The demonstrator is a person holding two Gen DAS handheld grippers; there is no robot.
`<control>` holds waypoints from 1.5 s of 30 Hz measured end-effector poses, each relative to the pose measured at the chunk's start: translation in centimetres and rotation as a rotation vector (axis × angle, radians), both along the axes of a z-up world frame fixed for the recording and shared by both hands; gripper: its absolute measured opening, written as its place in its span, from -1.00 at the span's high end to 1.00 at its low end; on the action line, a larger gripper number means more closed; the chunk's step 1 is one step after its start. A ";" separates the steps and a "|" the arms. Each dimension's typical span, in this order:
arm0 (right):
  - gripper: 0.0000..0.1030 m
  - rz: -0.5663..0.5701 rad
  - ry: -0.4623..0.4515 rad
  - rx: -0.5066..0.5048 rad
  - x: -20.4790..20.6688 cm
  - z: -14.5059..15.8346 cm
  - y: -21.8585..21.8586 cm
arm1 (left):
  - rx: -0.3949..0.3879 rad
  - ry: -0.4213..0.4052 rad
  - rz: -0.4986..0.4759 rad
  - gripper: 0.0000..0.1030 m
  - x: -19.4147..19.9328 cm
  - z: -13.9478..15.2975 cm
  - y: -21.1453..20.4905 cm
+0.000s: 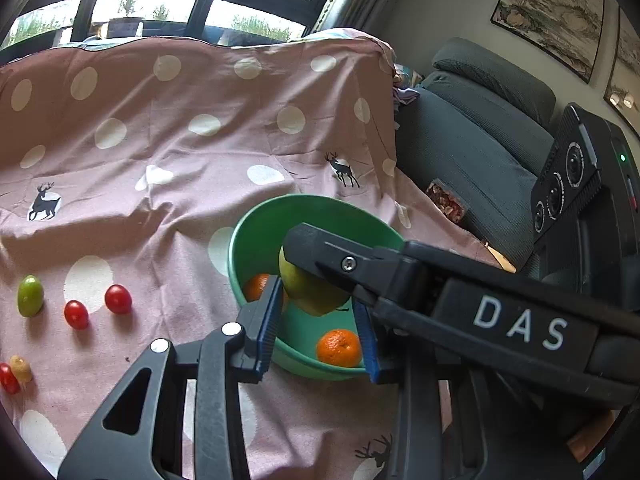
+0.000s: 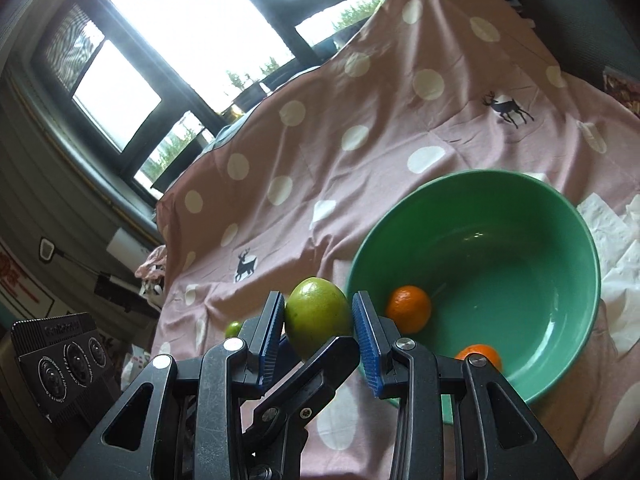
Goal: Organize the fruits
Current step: 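Lift the light green fruit with the right gripper and carry it over the bowl, then lower the light green fruit into the bowl and open the right gripper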
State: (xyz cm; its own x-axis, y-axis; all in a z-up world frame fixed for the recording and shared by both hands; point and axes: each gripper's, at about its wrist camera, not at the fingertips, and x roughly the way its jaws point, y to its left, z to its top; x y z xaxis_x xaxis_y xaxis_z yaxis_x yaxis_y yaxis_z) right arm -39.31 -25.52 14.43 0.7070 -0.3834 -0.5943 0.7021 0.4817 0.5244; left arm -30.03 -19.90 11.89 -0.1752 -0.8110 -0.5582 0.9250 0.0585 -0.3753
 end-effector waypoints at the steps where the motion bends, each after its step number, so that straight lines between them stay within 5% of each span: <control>1: 0.26 -0.014 0.001 0.008 -0.3 -0.2 -0.3 | 0.007 0.004 -0.012 0.33 -0.2 -0.2 -0.4; 20: 0.26 -0.172 0.080 0.125 -4.1 -3.1 -3.4 | 0.119 0.055 -0.138 0.33 -3.1 -3.4 -4.8; 32: 0.25 -0.209 0.115 0.145 -4.5 -3.7 -3.8 | 0.144 0.041 -0.108 0.33 -3.4 -4.0 -5.0; 36: 0.25 -0.231 0.129 0.132 -4.5 -3.5 -3.8 | 0.130 0.050 -0.087 0.21 -2.7 -3.7 -4.2; 41: 0.26 -0.273 0.149 0.080 -4.5 -2.8 -3.5 | 0.108 0.048 -0.029 -0.18 -0.9 -2.6 -1.8; 45: 0.23 -0.274 0.149 0.041 -3.9 -2.1 -3.2 | 0.094 0.026 0.078 -0.39 1.9 -1.2 1.5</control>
